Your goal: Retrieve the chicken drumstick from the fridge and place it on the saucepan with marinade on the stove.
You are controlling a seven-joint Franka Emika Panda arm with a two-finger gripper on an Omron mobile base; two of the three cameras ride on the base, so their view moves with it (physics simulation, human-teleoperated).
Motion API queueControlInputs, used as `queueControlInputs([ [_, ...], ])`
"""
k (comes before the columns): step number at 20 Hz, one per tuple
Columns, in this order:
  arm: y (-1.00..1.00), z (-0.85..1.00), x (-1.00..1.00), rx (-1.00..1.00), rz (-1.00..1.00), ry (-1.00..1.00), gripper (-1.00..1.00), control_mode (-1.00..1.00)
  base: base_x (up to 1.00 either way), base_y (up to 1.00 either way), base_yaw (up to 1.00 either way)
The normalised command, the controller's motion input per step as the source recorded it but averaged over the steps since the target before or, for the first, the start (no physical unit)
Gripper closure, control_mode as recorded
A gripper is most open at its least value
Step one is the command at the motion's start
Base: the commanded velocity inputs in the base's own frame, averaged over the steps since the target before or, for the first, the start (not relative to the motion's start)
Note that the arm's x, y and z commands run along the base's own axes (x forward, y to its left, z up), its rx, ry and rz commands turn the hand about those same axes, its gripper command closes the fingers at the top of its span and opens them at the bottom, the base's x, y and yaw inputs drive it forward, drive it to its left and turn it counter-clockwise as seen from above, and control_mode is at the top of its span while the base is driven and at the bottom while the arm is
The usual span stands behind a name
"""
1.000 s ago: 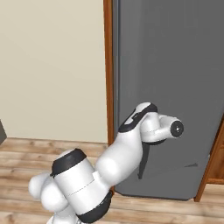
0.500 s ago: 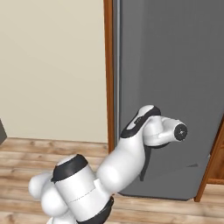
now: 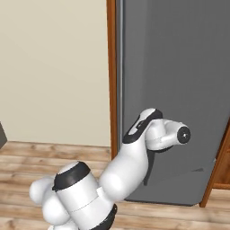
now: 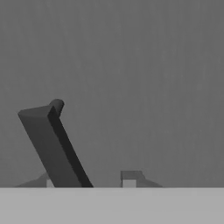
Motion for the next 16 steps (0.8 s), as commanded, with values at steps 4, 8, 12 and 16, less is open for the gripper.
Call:
queueControlInputs([
  [4,-0.04,0.0,0.0,0.0,0.0,0.0,-1.0,-1.0,0.0,0.0,0.0],
  [8,-0.08,0.0,-0.13,0.0,0.0,0.0,-1.0,-1.0,0.0,0.0,0.0],
  [12,-0.08,0.01,-0.64,0.0,-0.03,-0.02,-1.0,-1.0,0.0,0.0,0.0],
  [16,-0.02,0.22,-0.62,0.0,-0.07,-0.07,-1.0,-1.0,0.0,0.0,0.0],
])
